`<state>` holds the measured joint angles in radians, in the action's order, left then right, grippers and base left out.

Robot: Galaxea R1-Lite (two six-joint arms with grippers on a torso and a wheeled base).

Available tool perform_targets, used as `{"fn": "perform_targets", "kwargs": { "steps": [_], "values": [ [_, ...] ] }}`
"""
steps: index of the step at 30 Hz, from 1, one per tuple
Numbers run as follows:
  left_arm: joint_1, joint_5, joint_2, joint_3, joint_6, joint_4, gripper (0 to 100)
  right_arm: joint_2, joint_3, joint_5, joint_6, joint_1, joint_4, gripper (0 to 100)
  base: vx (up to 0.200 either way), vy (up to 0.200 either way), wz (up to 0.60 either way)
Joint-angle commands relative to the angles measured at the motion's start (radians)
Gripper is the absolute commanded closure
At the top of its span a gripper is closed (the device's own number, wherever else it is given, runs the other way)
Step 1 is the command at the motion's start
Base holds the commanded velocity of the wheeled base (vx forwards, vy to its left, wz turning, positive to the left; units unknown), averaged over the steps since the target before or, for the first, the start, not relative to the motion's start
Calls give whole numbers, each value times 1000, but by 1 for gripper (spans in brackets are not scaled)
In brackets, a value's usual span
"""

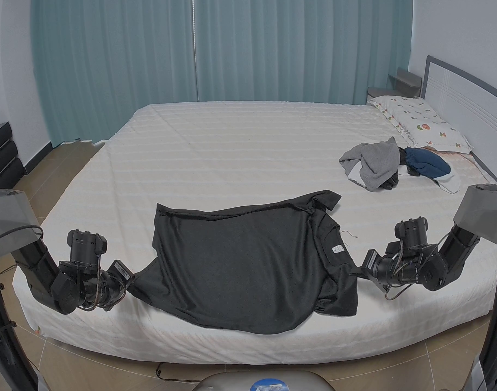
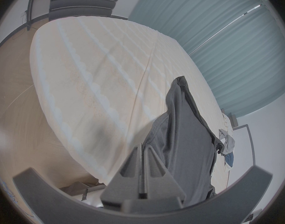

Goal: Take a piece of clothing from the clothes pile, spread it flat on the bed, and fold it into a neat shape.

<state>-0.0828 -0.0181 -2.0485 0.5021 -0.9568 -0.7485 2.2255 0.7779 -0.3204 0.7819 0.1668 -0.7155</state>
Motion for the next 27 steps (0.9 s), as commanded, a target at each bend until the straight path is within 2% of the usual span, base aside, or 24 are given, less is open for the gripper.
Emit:
{"fn": "perform_targets", "kwargs": {
  "steps": [1,6,14,22,27],
  "values": [
    [9,13,31,10,-2,-3,100,-23,175,1,7,-4,102,100,0,0,0],
    [18,13,22,15,-7,-6,100,23,302,9,11,-4,154,100,0,0,0],
    [31,7,19,19,-13,-11,100,140,465,93,10,8,160,100,0,0,0],
    [69,13,-1,18,-13,-98,100,243,610,147,14,17,146,100,0,0,0],
    [75,13,-41,19,-25,-132,100,330,709,227,34,36,99,100,0,0,0]
  ]
}}
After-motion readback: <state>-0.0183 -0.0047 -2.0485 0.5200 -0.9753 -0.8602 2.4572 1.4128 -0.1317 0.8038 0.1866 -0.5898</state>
